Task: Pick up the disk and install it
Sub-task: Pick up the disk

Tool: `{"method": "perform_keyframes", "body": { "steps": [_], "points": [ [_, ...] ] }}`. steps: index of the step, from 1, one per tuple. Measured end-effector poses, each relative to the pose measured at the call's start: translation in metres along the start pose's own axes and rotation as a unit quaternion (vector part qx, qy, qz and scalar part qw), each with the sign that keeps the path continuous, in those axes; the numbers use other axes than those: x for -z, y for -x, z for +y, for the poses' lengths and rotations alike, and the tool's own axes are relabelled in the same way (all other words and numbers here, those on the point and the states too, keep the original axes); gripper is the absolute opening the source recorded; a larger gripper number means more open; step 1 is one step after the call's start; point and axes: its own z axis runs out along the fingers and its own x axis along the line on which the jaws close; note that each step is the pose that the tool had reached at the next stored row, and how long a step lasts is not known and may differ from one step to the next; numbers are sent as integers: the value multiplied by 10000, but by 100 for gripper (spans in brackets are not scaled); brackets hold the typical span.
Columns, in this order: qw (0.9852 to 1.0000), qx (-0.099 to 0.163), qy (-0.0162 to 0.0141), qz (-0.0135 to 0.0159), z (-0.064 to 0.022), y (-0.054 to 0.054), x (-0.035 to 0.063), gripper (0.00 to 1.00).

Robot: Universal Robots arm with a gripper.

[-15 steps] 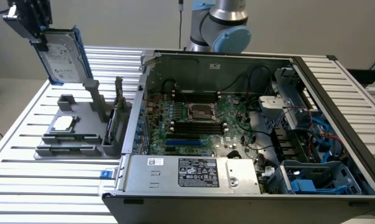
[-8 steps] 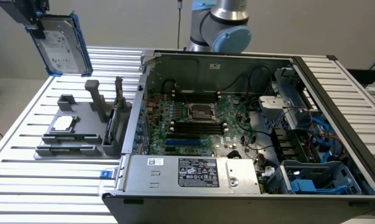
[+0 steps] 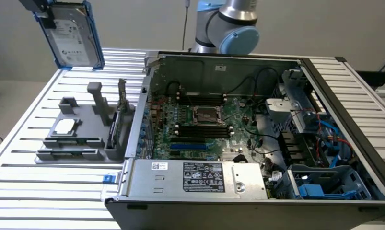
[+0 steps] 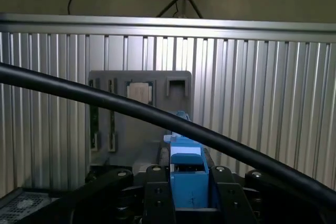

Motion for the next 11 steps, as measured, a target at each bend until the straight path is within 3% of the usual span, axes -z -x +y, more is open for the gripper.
{"method": "perform_keyframes", "body": {
  "steps": [6, 11],
  "points": [
    [10000, 1, 1, -28, -265, -26, 226, 32],
    [10000, 1, 11, -33, -485, -90, 433, 32]
  ]
}}
